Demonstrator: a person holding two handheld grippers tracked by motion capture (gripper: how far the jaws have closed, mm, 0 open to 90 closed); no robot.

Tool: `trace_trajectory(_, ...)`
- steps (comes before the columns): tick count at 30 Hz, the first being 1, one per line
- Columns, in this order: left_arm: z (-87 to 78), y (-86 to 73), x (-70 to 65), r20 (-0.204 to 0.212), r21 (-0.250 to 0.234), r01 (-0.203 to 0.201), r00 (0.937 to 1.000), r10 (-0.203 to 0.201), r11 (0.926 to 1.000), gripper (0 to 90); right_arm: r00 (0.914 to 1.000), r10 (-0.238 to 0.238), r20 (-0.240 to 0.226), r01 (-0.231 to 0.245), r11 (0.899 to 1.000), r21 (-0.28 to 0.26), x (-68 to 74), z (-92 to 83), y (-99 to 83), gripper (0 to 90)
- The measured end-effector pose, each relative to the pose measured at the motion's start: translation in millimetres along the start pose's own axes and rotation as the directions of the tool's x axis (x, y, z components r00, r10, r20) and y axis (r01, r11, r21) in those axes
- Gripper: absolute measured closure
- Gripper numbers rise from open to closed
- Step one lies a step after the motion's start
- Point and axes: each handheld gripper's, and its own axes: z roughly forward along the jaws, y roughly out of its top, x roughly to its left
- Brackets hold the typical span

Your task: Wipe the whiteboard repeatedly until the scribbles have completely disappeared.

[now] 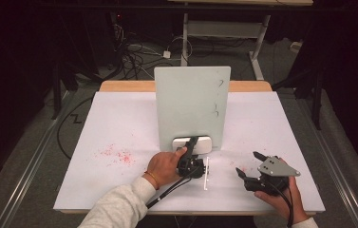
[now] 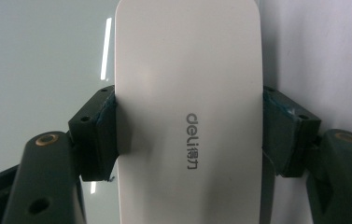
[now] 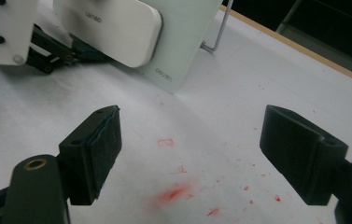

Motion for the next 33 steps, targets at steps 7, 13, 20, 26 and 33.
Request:
trace_trajectory(7, 4.7, 18.3, 13.0, -0.008, -0.021, 0.028, 0.9996, -0.028, 0.9994, 29.1, 0.9999, 0.012, 0.002, -0.012, 1.000, -0.003, -2.3, -1.1, -1.5, 21.4)
trace_trajectory(13, -1.5, -1.7, 57.1, -0.040, -0.027, 0.162, 0.9858, -0.163, 0.9864, 29.1, 1.0000, 0.006, 0.005, -0.006, 1.000, -0.008, -2.9, -1.9, -1.0, 21.4)
trace_trajectory(20, -4.2, -10.0, 96.0, -0.055, -0.053, 0.321, 0.9445, -0.324, 0.9455, 29.0, 1.0000, 0.008, 0.004, -0.008, 1.000, -0.007, -1.6, -1.6, -0.3, 21.4)
trace_trajectory(26, 0.0, 7.1, 97.9, -0.066, -0.063, 0.327, 0.9415, -0.331, 0.9430, 29.1, 1.0000, -0.001, -0.003, 0.001, 1.000, -0.004, -1.8, -0.5, -0.7, 21.4)
trace_trajectory(33, 8.0, 34.5, 78.8, -0.048, -0.070, 0.249, 0.9663, -0.253, 0.9659, 29.0, 1.0000, 0.004, -0.007, -0.004, 1.000, 0.000, -1.3, -0.4, -1.3, 21.4)
